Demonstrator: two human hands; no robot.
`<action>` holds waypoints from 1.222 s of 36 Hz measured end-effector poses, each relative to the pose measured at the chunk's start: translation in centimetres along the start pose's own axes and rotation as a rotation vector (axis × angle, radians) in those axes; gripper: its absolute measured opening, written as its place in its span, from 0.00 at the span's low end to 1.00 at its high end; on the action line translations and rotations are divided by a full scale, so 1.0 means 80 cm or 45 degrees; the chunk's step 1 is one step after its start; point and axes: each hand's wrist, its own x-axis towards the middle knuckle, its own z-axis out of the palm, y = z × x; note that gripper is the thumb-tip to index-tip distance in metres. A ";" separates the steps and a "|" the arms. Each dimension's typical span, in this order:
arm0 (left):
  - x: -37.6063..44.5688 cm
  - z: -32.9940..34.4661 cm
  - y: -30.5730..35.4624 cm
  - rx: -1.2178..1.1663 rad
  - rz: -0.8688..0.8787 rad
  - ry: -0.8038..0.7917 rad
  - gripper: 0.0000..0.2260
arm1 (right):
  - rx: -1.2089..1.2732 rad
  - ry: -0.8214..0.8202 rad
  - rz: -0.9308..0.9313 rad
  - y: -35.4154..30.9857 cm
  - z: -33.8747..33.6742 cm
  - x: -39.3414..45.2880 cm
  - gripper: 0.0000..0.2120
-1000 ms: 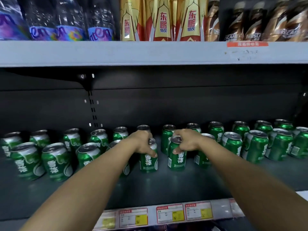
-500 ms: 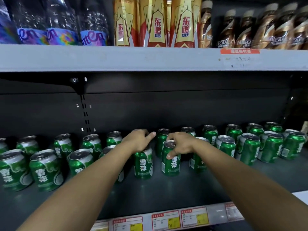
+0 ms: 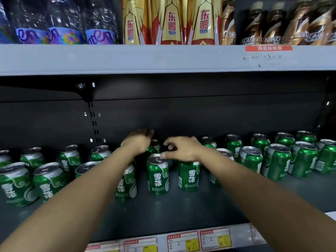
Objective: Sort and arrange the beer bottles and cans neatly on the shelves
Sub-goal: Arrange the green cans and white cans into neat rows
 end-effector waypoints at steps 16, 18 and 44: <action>-0.046 -0.020 -0.106 0.345 -0.054 -0.616 0.47 | -0.135 -0.129 0.008 -0.046 0.042 0.012 0.38; -0.048 -0.017 -0.109 0.337 -0.031 -0.537 0.43 | -0.092 -0.121 0.030 -0.047 0.044 0.012 0.37; -0.089 -0.033 -0.155 0.043 -0.059 0.172 0.29 | -0.257 0.312 -0.169 -0.105 0.060 0.025 0.29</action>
